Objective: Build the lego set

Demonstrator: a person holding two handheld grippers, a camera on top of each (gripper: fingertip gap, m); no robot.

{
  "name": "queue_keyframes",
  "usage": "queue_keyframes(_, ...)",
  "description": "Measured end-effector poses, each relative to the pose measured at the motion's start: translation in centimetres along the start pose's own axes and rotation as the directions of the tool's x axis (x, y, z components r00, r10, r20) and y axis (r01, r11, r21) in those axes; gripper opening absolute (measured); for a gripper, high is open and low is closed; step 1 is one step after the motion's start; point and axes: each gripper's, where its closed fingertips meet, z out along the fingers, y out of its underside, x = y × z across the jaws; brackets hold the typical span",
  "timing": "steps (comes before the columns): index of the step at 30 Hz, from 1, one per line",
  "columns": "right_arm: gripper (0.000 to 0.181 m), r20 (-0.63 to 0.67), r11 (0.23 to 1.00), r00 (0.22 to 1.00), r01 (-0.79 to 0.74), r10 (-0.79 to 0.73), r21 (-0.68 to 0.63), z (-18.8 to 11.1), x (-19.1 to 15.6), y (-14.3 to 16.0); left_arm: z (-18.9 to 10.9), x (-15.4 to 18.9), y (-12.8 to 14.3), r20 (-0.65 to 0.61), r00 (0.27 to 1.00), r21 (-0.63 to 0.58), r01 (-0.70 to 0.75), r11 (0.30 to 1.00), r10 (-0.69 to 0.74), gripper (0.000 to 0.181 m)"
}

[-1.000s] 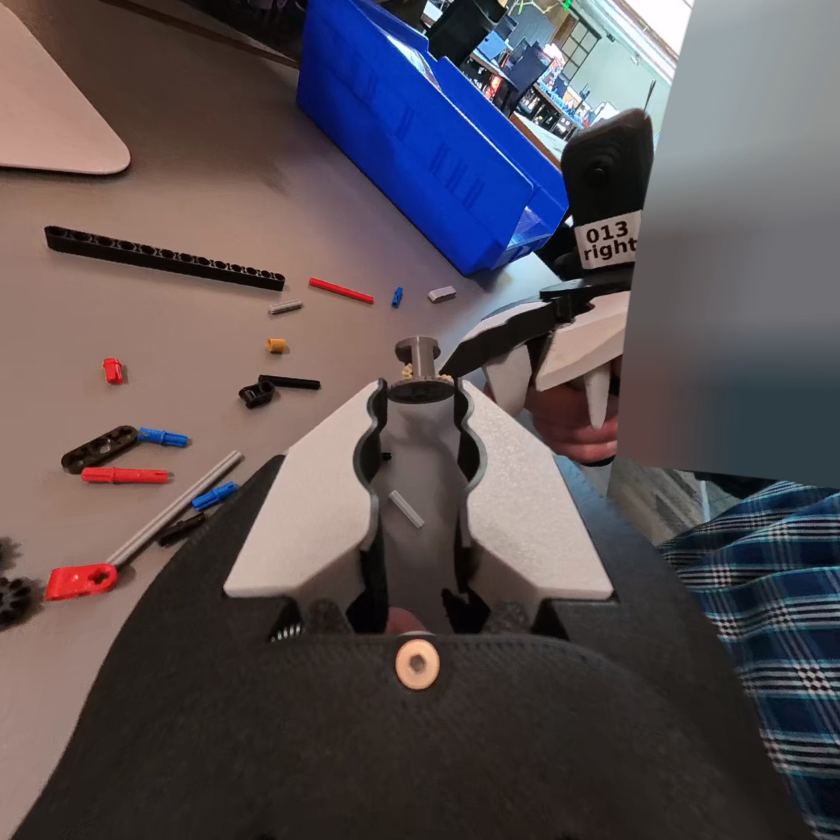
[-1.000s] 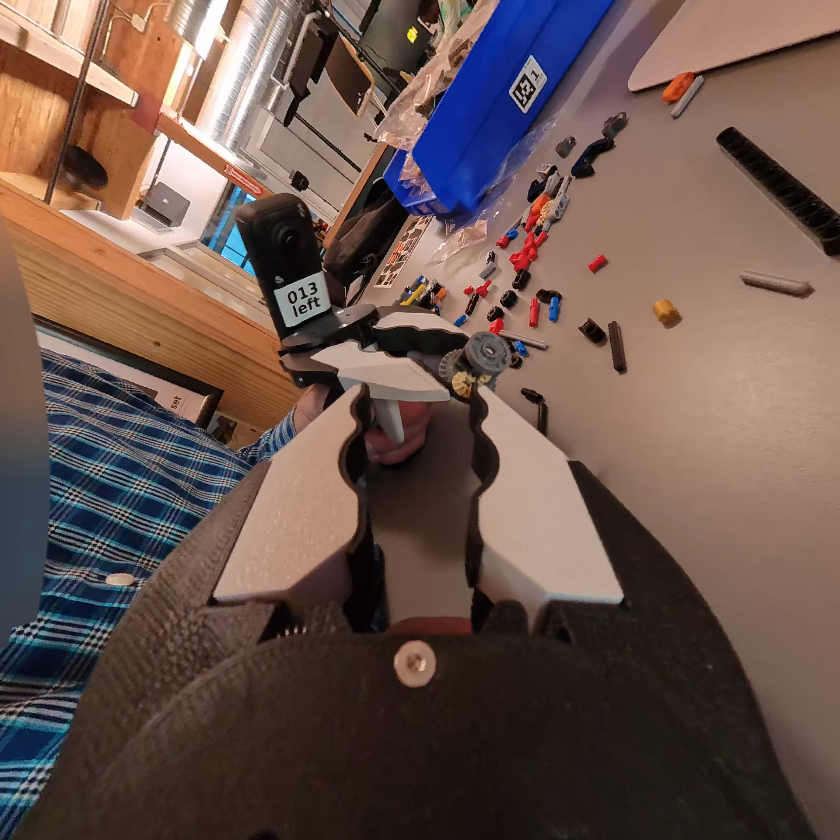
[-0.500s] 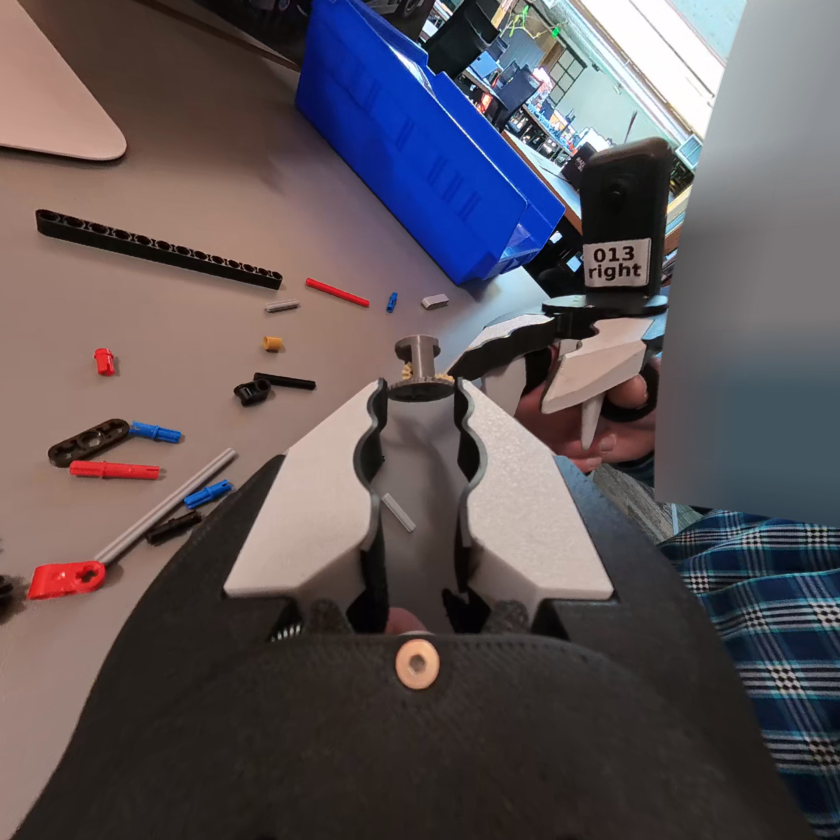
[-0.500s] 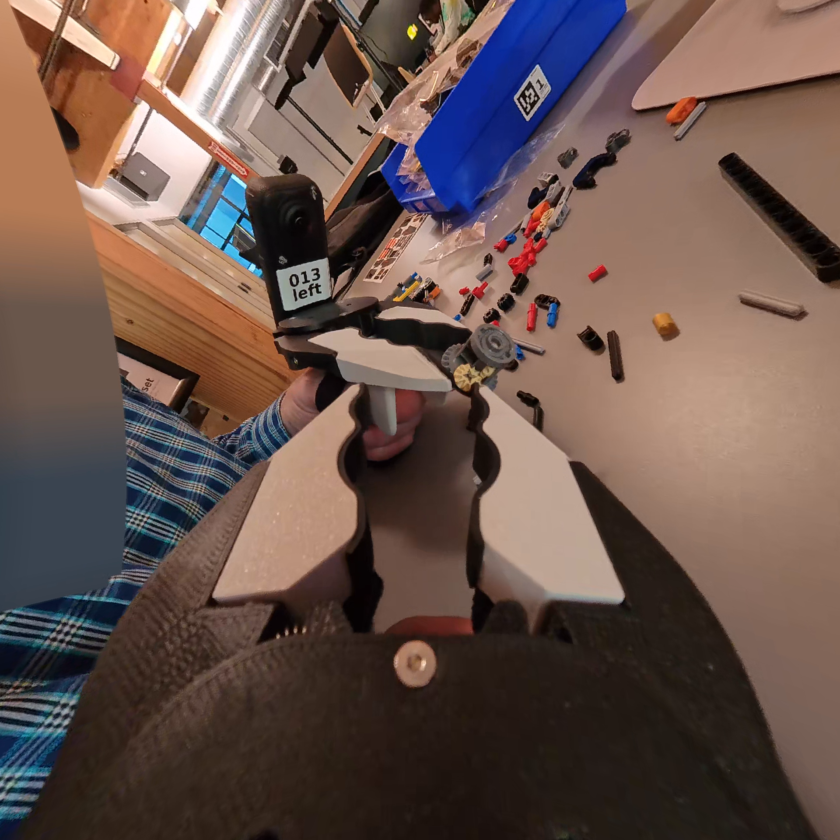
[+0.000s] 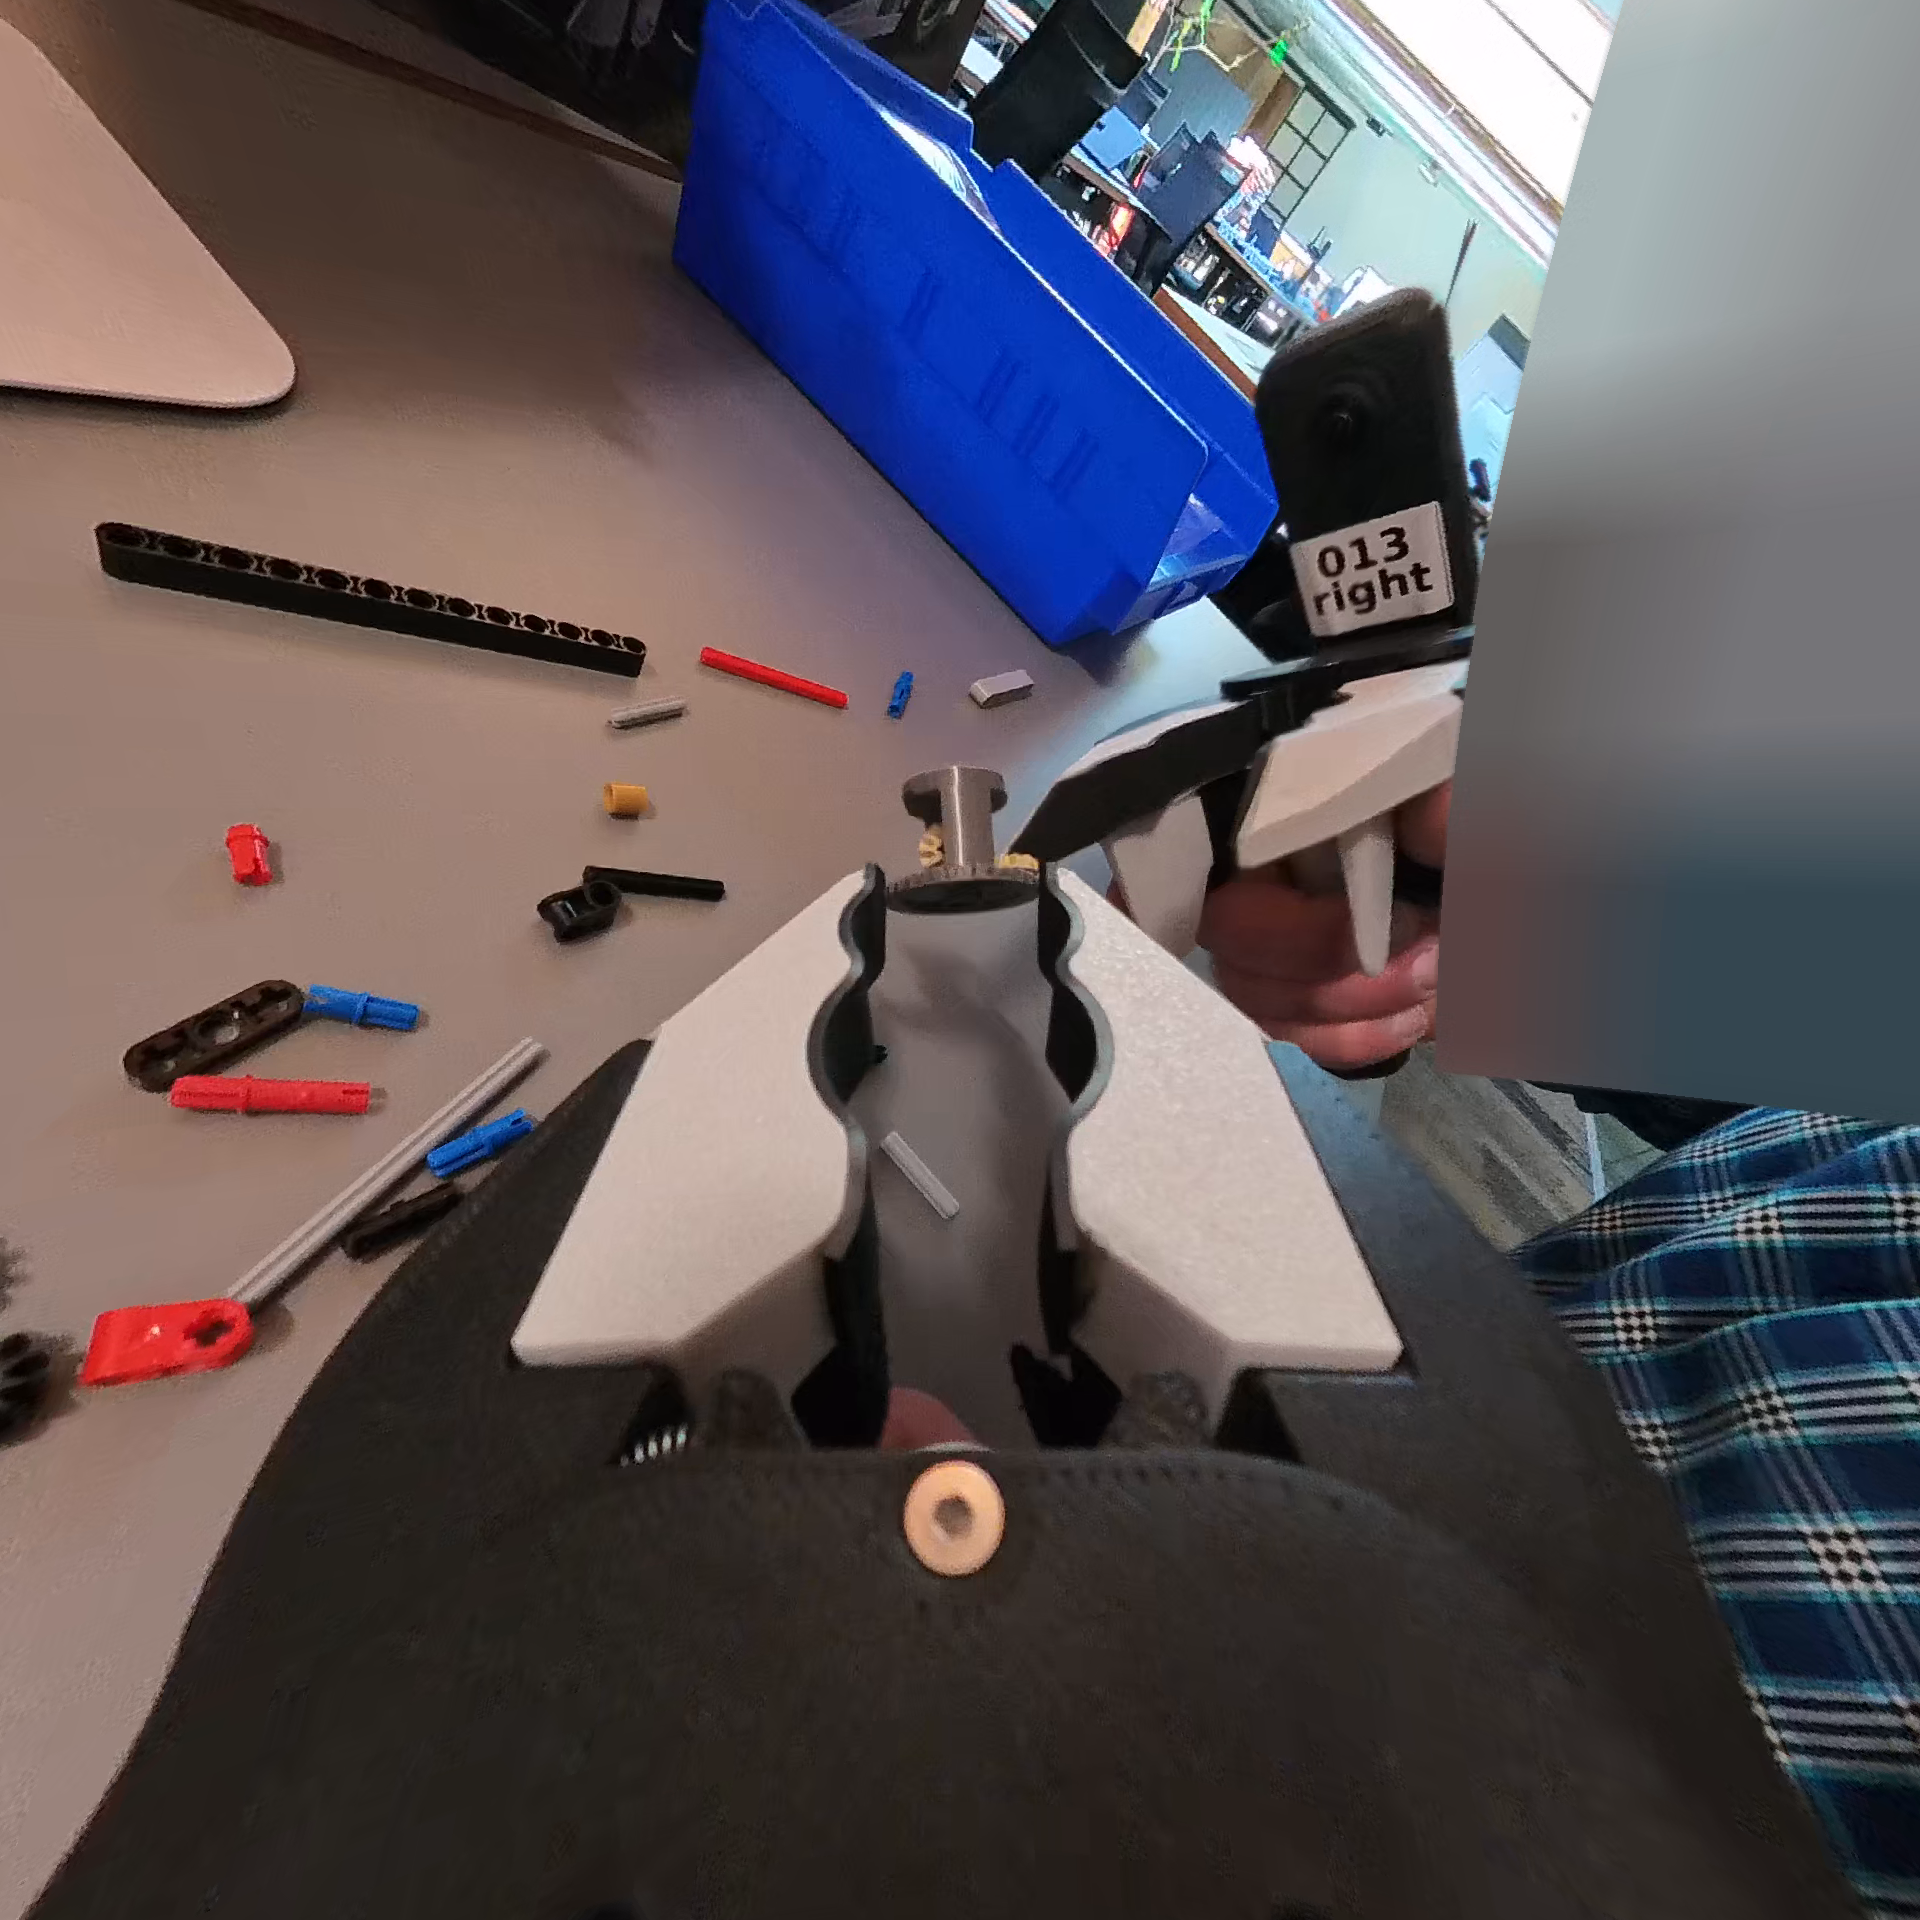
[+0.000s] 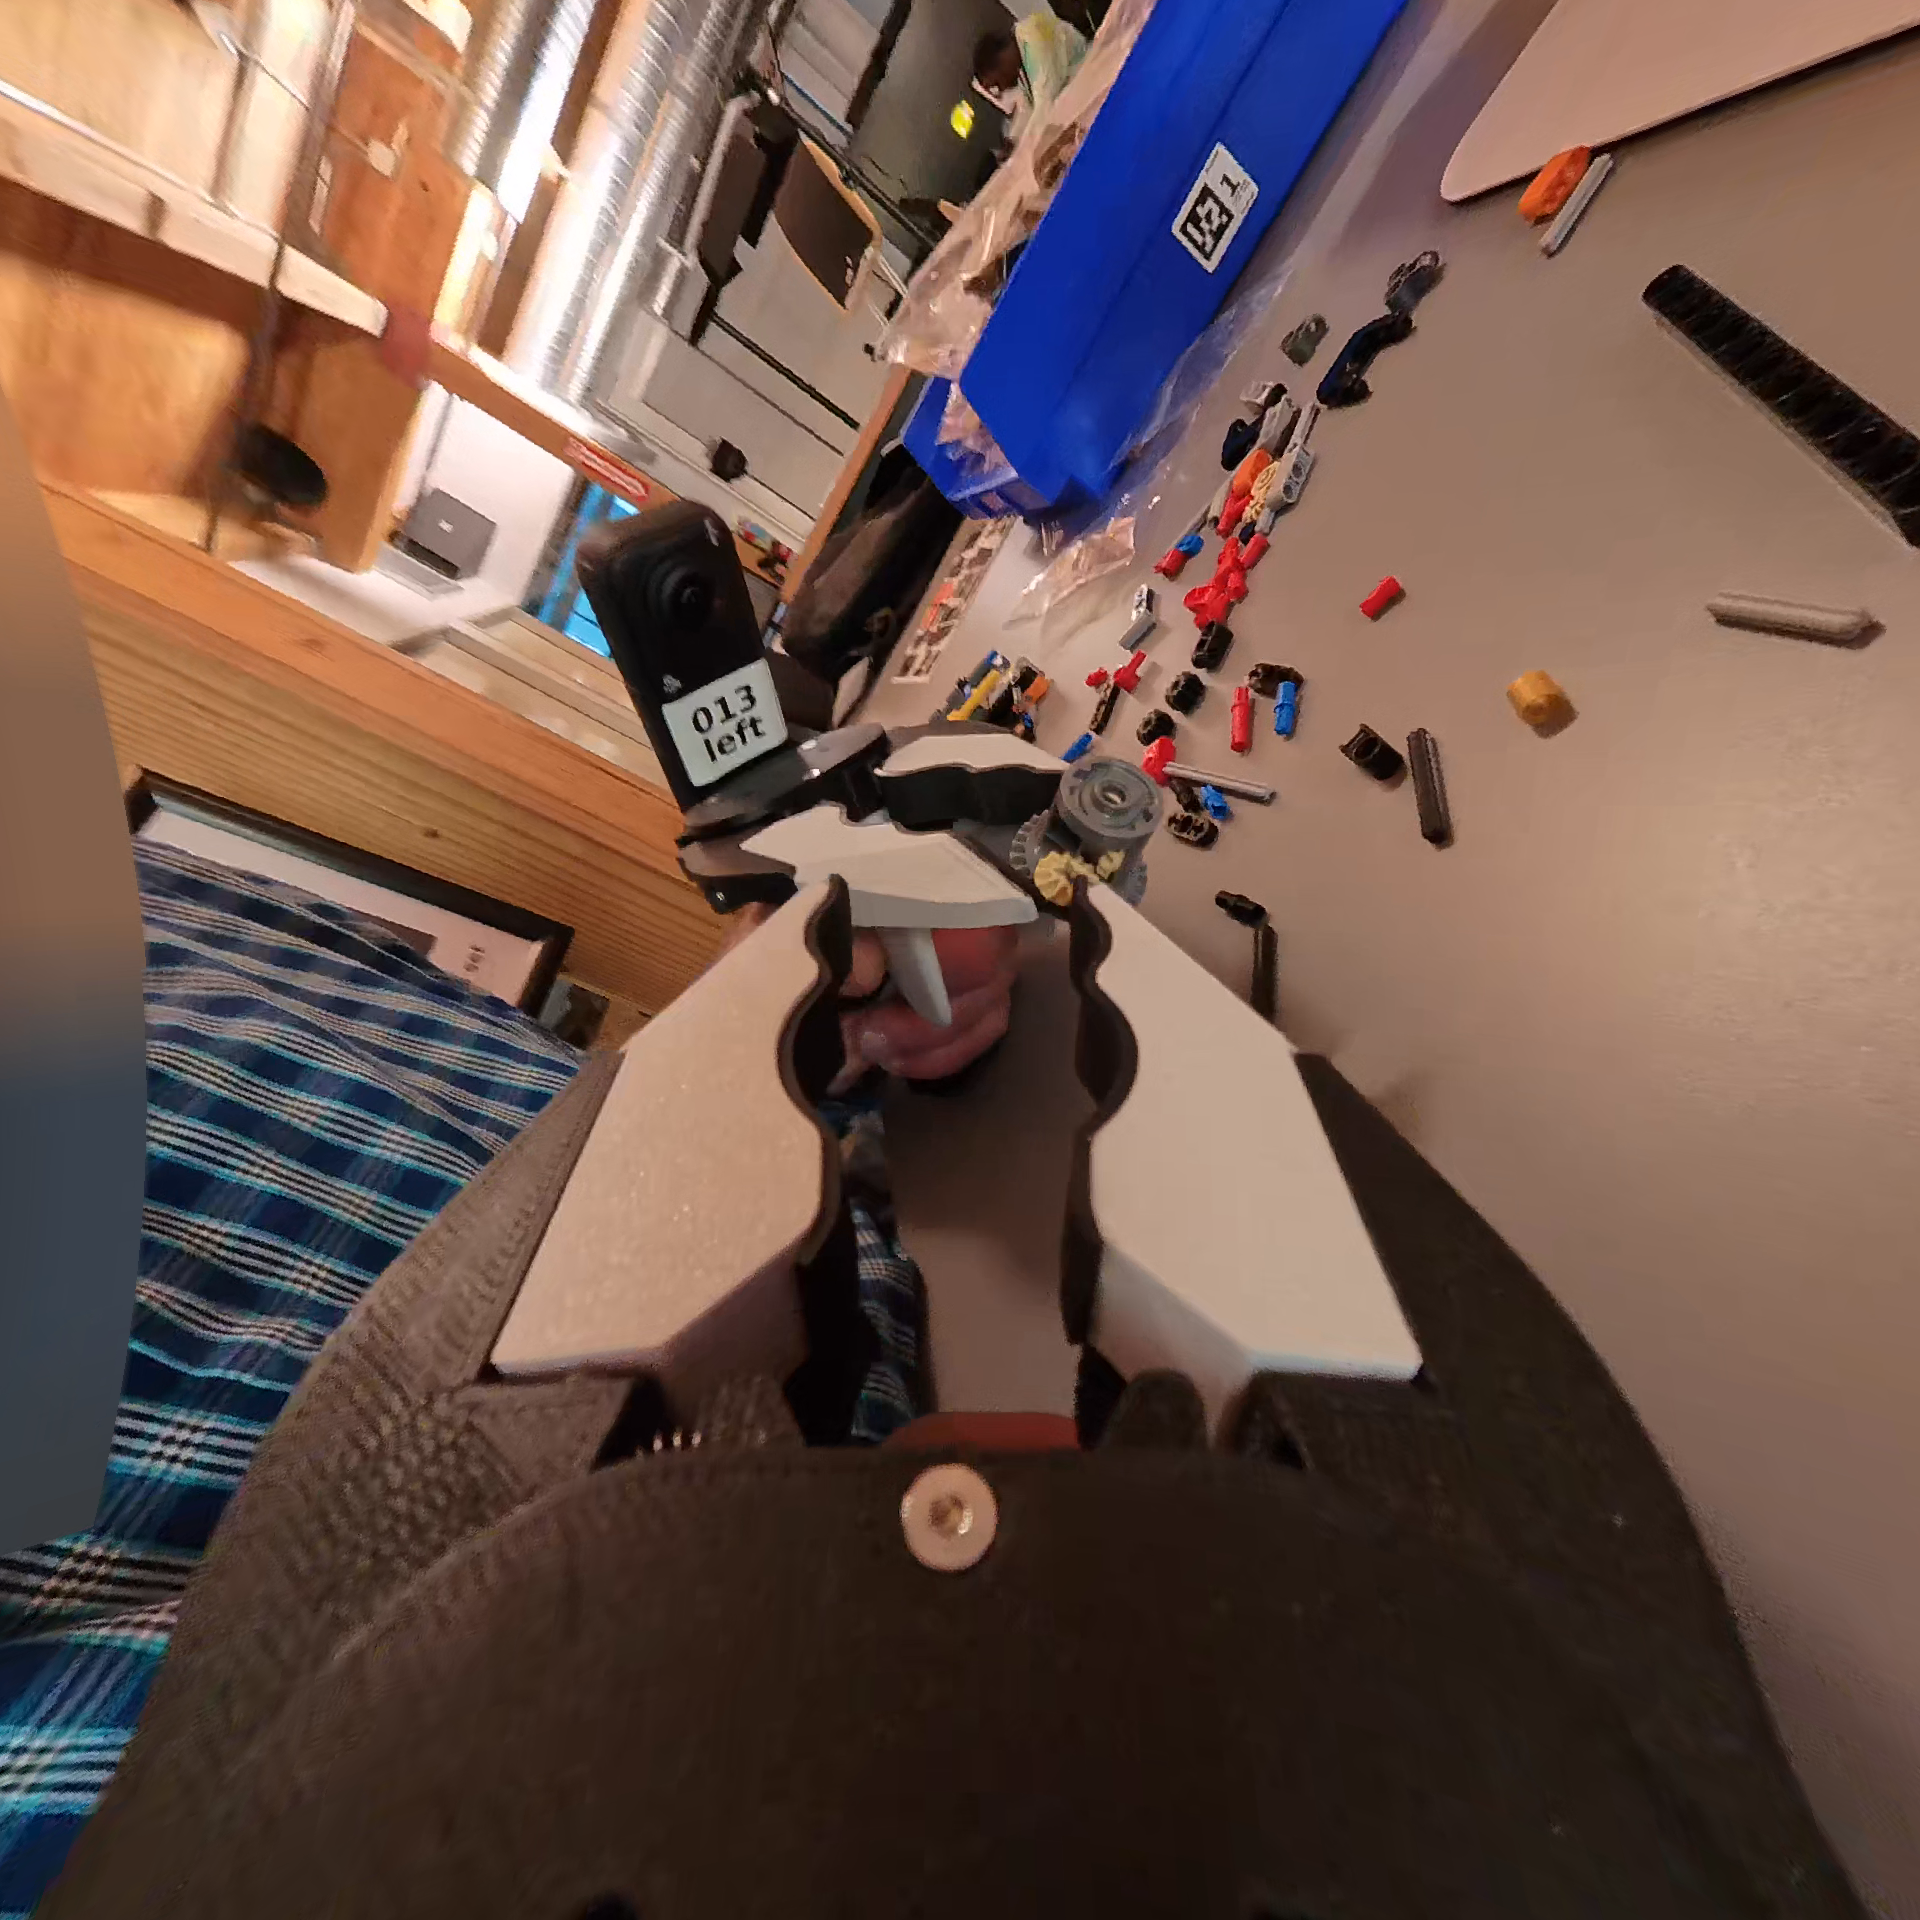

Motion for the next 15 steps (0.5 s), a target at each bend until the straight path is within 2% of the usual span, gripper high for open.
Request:
queue_keyframes(9, 0.041, 0.015, 0.999, 0.999, -0.033, 0.033, 0.006, 0.05, -0.01, -0.16, 0.07, 0.05, 0.14, 0.004, 1.0, -0.008, -0.012, 1.0, 0.012, 0.027)
queue_keyframes(15, 0.044, 0.011, 0.999, 0.999, 0.042, -0.042, 0.013, 0.11, -0.59, -0.37, -0.08, 0.2, -0.32, -0.034, 0.998, 0.022, 0.05, 0.998, -0.05, 0.027)
